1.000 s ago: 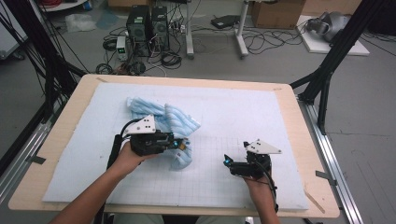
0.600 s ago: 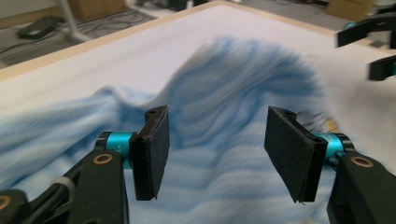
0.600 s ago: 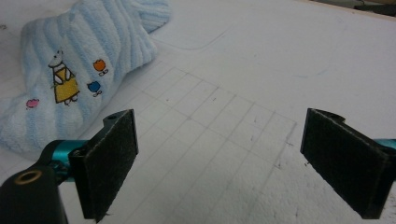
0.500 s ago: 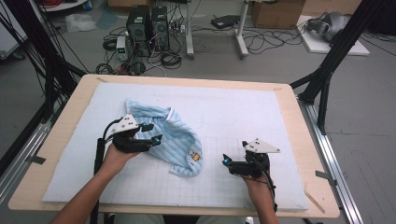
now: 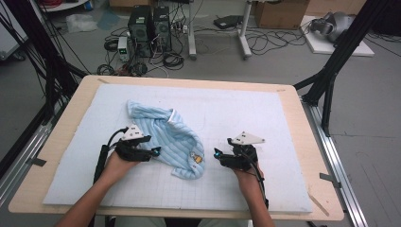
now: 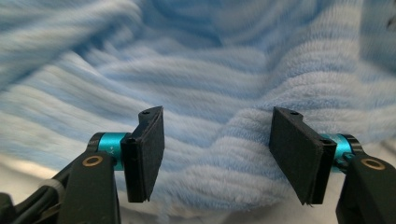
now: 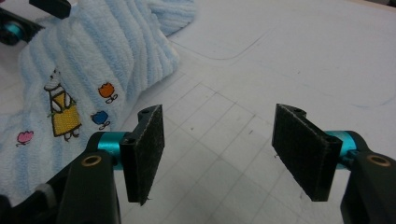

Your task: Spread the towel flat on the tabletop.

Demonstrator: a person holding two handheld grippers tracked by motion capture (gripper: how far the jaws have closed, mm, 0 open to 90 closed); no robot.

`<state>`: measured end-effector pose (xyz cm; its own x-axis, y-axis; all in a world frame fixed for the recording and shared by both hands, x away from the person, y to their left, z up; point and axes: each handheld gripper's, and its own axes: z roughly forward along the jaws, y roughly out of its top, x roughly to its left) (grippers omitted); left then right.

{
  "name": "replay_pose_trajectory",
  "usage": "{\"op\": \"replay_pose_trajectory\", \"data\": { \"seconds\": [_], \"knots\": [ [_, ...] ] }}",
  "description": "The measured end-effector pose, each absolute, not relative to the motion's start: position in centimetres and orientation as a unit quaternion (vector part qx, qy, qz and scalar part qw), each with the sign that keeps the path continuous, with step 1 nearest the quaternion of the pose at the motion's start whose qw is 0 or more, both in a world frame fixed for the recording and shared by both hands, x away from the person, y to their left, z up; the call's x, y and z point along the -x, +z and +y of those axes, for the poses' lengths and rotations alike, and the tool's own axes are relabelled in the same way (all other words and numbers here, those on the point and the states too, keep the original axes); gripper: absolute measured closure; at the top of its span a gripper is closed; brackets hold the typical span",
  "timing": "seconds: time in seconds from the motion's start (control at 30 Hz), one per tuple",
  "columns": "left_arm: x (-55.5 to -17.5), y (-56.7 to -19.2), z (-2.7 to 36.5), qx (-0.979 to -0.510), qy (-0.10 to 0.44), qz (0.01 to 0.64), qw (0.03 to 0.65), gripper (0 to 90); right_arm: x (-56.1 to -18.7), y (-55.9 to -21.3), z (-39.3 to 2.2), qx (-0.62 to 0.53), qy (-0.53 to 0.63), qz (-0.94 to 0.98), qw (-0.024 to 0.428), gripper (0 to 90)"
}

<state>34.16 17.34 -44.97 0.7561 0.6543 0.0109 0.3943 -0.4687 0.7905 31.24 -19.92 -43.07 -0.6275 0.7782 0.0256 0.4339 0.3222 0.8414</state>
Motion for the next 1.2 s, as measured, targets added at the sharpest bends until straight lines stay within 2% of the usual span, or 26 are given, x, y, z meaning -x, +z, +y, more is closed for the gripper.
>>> {"op": "replay_pose_trajectory", "data": {
  "seconds": [0.07, 0.1, 0.13, 0.17, 0.2, 0.23, 0.5, 0.67, 0.77, 0.93, 1.07, 1.1, 1.17, 1.2],
  "knots": [
    [-34.1, -45.0, 17.1, -0.846, 0.163, 0.307, 0.405, 36.4, -31.4, -43.2, -19.8, -0.385, 0.437, 0.789, 0.194, 33.7],
    [-34.1, -45.1, 17.1, -0.846, 0.159, 0.306, 0.408, 39.6, -31.5, -43.2, -19.7, -0.385, 0.439, 0.788, 0.194, 33.7],
    [-34.1, -45.0, 17.2, -0.847, 0.156, 0.301, 0.409, 57.7, -31.7, -43.2, -19.5, -0.386, 0.438, 0.789, 0.191, 33.7],
    [-34.1, -44.9, 17.3, -0.85, 0.156, 0.29, 0.41, 57.7, -31.7, -43.2, -19.5, -0.386, 0.438, 0.789, 0.191, 33.7],
    [-34.0, -44.8, 17.6, -0.853, 0.164, 0.28, 0.408, 75.9, -31.8, -43.2, -19.3, -0.388, 0.439, 0.788, 0.189, 33.7],
    [-34.1, -44.7, 18.0, -0.849, 0.161, 0.289, 0.411, 84.1, -31.9, -43.2, -19.1, -0.387, 0.44, 0.788, 0.189, 33.8],
    [-34.4, -43.6, 22.8, -0.806, 0.187, 0.353, 0.436, 85.7, -33.5, -43.0, -16.4, -0.38, 0.445, 0.791, 0.177, 38.6],
    [-34.1, -43.4, 25.4, -0.774, 0.209, 0.388, 0.455, 85.6, -34.9, -43.2, -13.8, -0.366, 0.447, 0.801, 0.157, 44.8],
    [-34.2, -43.7, 26.0, -0.77, 0.203, 0.398, 0.455, 85.6, -35.7, -43.2, -11.6, -0.35, 0.446, 0.811, 0.146, 46.7],
    [-34.2, -43.5, 26.0, -0.767, 0.208, 0.397, 0.459, 85.5, -37.3, -43.7, -8.5, -0.336, 0.414, 0.834, 0.142, 45.7],
    [-34.2, -43.6, 26.1, -0.766, 0.207, 0.399, 0.461, 85.3, -38.7, -44.7, -6.9, -0.339, 0.373, 0.853, 0.137, 40.5],
    [-34.2, -43.6, 26.1, -0.764, 0.207, 0.4, 0.462, 85.4, -38.8, -44.8, -6.6, -0.34, 0.376, 0.85, 0.14, 42.9],
    [-34.2, -43.6, 26.1, -0.764, 0.206, 0.4, 0.463, 85.3, -38.9, -44.7, -6.5, -0.331, 0.378, 0.854, 0.134, 57.5],
    [-34.2, -43.6, 26.1, -0.765, 0.207, 0.4, 0.461, 85.3, -38.8, -44.6, -6.6, -0.328, 0.376, 0.857, 0.129, 69.2]
  ]
}}
